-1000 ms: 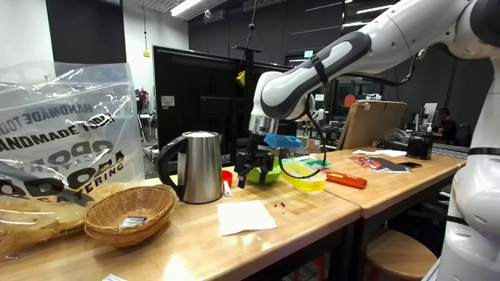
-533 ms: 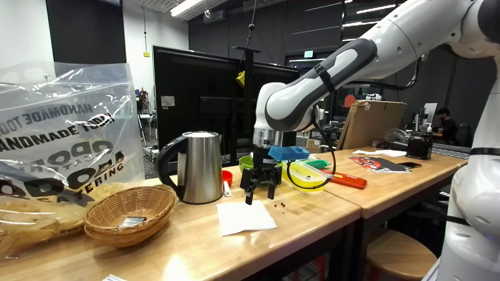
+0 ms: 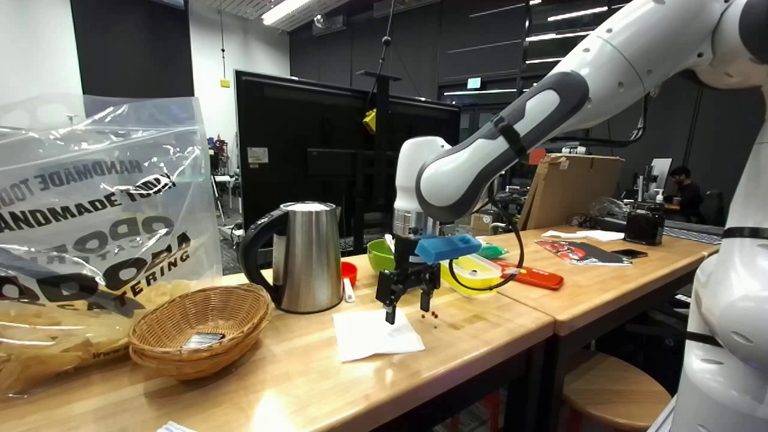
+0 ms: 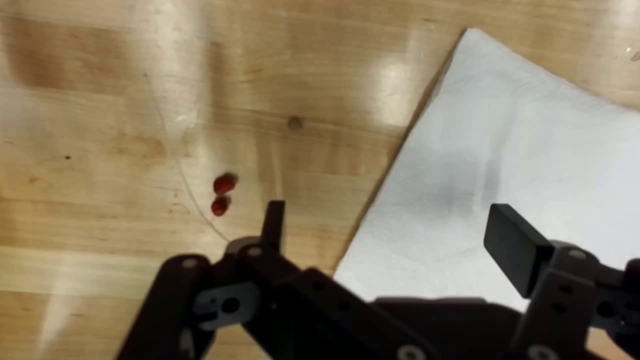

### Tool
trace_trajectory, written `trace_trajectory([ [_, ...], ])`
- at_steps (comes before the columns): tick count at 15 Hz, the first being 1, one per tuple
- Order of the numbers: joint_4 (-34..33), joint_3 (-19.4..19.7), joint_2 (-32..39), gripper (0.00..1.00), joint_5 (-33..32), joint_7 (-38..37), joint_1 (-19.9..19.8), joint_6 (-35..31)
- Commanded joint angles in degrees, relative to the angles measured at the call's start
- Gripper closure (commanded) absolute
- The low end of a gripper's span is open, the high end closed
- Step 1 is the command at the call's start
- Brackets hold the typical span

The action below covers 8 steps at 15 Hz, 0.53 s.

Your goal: Use the napkin to move the small black objects on the counter to the right.

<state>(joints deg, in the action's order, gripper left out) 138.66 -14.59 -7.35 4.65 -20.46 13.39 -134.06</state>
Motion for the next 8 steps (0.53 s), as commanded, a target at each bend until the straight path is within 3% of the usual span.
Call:
trace_trajectory([
  [1, 1.0, -0.8, -1.4, 0.00, -4.2, -4.1, -0.6, -0.7],
  [8, -1.0, -0.7, -0.3, 0.00, -6.6, -3.6, -0.4, -1.7],
])
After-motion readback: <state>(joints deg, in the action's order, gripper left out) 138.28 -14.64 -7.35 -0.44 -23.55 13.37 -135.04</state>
